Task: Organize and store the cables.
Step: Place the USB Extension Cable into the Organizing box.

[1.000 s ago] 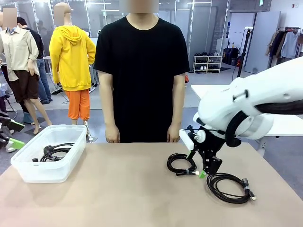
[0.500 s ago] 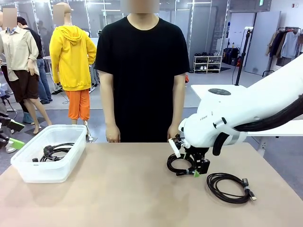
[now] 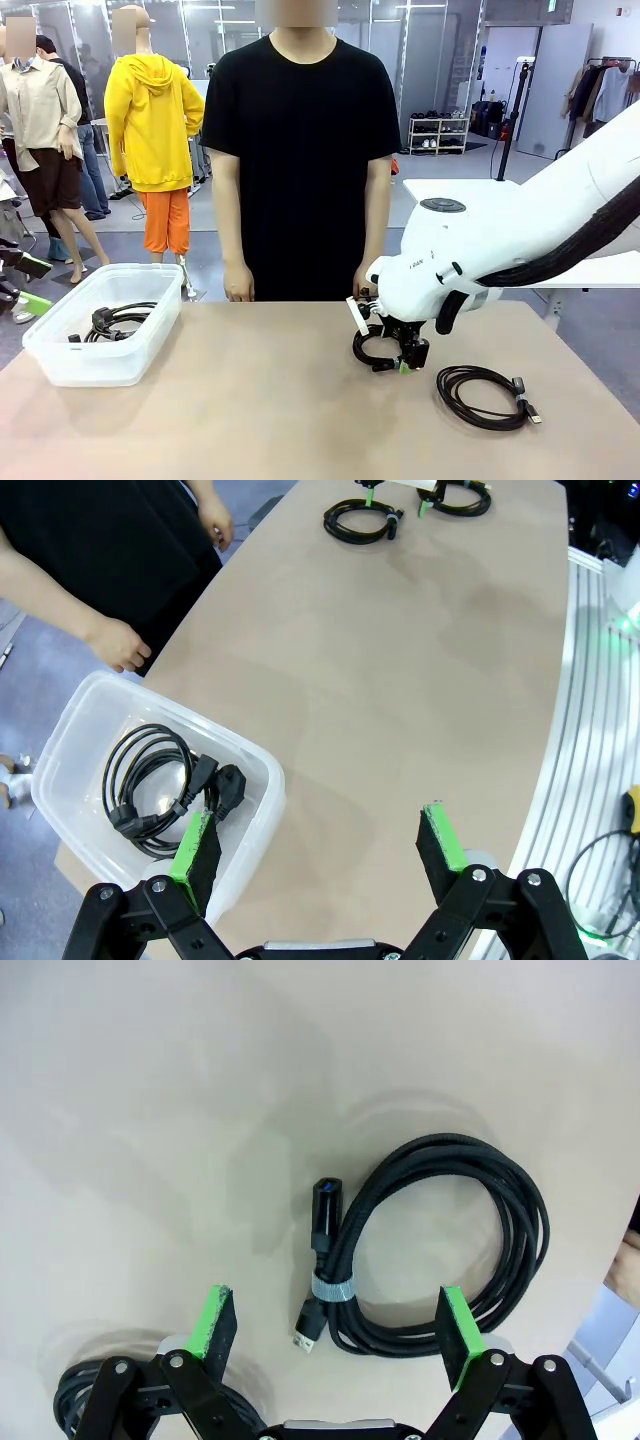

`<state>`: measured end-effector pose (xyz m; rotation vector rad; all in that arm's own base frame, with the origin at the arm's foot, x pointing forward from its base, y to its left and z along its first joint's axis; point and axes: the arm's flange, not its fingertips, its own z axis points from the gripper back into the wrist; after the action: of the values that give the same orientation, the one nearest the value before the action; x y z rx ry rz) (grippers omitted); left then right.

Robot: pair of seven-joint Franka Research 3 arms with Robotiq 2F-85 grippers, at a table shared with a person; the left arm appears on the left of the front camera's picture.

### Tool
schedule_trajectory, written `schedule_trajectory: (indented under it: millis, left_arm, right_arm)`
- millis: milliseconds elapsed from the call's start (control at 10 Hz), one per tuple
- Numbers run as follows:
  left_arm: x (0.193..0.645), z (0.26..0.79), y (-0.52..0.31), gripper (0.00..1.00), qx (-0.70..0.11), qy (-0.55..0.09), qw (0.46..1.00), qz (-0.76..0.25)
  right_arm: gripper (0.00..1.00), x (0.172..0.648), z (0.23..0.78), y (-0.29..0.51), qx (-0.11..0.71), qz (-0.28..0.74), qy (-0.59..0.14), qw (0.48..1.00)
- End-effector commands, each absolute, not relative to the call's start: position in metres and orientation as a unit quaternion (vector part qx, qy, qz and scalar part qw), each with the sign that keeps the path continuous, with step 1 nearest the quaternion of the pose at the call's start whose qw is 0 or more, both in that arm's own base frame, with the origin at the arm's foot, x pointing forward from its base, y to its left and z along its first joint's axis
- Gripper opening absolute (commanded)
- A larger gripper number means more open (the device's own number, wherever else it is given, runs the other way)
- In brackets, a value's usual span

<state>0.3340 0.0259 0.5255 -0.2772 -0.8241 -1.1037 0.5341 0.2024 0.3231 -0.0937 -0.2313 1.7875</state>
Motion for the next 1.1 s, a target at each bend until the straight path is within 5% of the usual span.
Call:
schedule_trajectory:
  millis: [0,100,200,300,400,1000]
  left_arm:
    - [0.3315,0.5254,0.0241,1.00,-0.128,-0.371,0.769,-0.504]
    - [0.3315,0.5254,0.0241,1.00,-0.128,-0.371,0.769,-0.504]
    - [0.3315,0.5254,0.0241,1.00,-0.128,-0.371,0.769,-0.504]
    - [0.3315,0.5254,0.0241,1.00,-0.128,-0.371,0.769,-0.504]
    - [0.3315,0.5254,0.0241,1.00,-0.128,-0.371,0.769,-0.504]
    - [0.3315,0.5254,0.0241,1.00,-0.128,-0.371,0.769,-0.504]
  right_arm:
    - [1.00,0.5399,0.3143,0.2080,-0.051,0.766,-0.096,0.634]
    - [1.00,0.5413,0.3130,0.2063,-0.054,0.765,-0.091,0.636]
    - [0.62,0.5408,0.3122,0.2055,-0.051,0.768,-0.079,0.634]
    - [0.40,0.5399,0.3114,0.2056,-0.049,0.768,-0.073,0.635]
    - [0.03,0.5395,0.3104,0.2054,-0.048,0.767,-0.074,0.635]
    - [0.00,0.5395,0.3170,0.2038,-0.031,0.767,-0.069,0.638]
